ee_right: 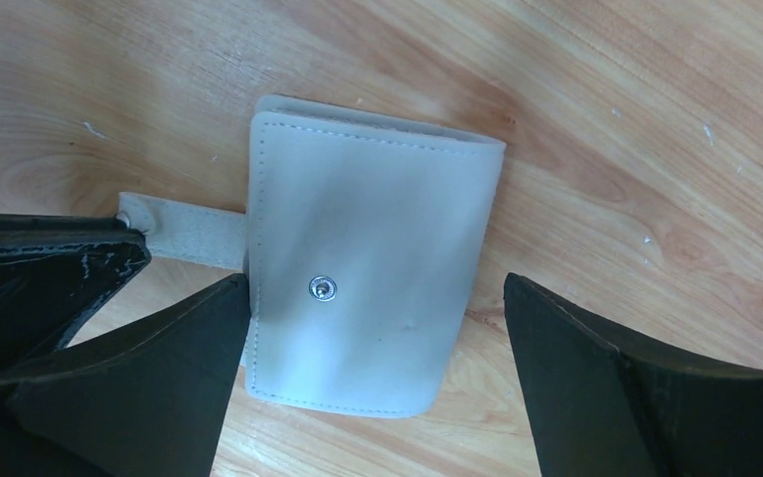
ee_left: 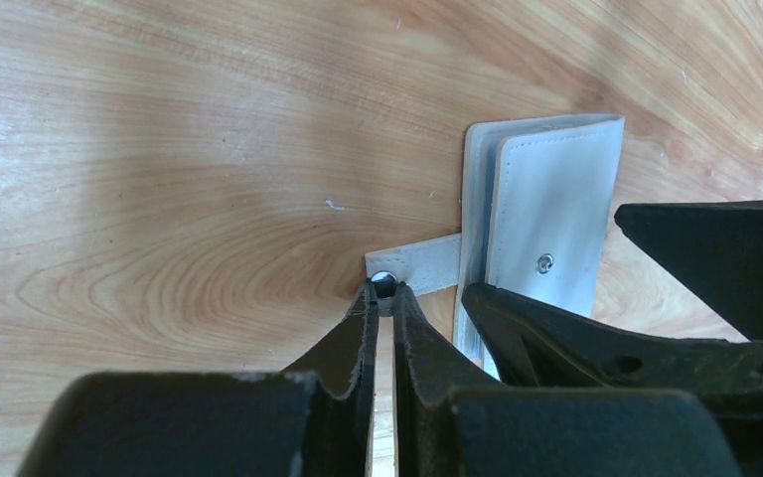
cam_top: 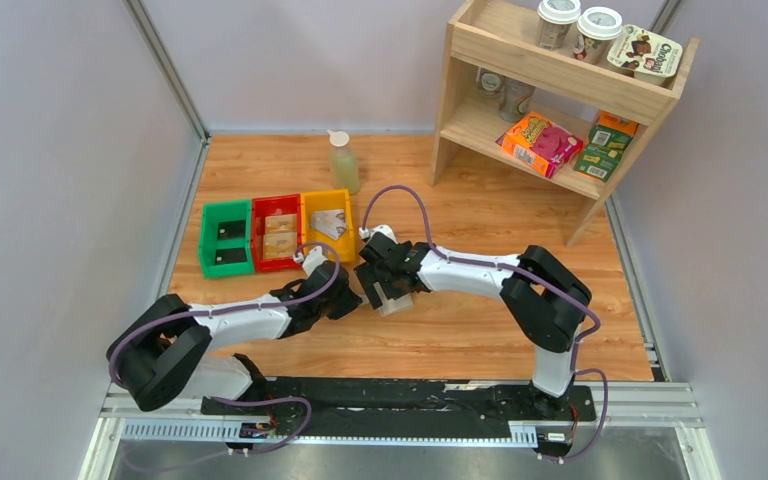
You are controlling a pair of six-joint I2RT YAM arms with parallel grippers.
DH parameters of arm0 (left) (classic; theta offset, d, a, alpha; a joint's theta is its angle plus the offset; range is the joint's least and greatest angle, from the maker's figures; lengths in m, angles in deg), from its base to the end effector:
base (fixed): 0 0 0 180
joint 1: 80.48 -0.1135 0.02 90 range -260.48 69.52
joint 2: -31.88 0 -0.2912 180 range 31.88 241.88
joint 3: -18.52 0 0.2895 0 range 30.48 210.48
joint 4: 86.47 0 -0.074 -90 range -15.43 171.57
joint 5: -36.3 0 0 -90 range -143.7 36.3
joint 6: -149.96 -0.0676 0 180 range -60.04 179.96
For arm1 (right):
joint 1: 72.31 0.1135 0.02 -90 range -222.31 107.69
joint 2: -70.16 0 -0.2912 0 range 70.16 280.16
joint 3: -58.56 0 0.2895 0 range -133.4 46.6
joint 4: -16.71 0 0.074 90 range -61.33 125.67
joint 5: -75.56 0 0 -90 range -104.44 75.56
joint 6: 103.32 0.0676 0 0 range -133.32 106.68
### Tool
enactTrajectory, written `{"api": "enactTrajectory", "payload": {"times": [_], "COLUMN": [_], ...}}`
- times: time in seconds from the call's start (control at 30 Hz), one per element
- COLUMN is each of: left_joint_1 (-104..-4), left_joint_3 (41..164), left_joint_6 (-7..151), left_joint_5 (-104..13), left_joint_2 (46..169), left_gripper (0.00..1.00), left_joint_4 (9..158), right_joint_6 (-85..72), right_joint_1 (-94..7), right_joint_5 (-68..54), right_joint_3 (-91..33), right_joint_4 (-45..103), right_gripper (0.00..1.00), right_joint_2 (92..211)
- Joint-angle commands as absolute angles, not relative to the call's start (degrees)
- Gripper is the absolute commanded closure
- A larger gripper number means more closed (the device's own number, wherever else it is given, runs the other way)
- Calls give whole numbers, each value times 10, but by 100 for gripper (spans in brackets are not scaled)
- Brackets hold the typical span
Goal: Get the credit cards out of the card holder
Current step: Open the card holder at the center of the board.
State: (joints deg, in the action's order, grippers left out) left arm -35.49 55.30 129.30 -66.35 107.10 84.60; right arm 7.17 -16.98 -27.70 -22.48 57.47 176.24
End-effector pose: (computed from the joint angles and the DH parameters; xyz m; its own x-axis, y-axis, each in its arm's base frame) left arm 0.1995 -0.1785 0.1121 -0.7309 -0.5603 -0.3897 -0.2805 0.7672 -0.5769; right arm 0.2518 0.3368 0.1433 -0.7475 -0.4818 -0.4572 -0.5181 0.8537 -0.0525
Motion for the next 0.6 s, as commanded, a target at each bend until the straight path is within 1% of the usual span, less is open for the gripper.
{"api": "enactTrajectory", "payload": {"times": [0.0,0.17,0.27,0.33,0.57], "left_joint_1": [-355,-355,-356,-355,-356], "left_joint_3": [544,542,543,539,543], "left_joint_6": [1291,1280,1274,1275,1269], "left_joint_5": [-681,-703,-709,-710,-715], "left_joint_2": [1051,1028,1022,1019,1007], "left_gripper": [100,100,100,100,100], "left_joint_4": [818,780,766,764,745], "right_joint_6": [61,60,61,63,65], "right_joint_1": [-169,-180,-197,-210,-262], "right_joint_5": [-318,-291,-261,-243,-183], "right_joint_3": [-245,-246,-243,-238,-206], "right_joint_4": [585,604,610,609,587], "right_gripper": [0,0,5,12,38], "right_joint_2": [1763,1722,1698,1688,1674]}}
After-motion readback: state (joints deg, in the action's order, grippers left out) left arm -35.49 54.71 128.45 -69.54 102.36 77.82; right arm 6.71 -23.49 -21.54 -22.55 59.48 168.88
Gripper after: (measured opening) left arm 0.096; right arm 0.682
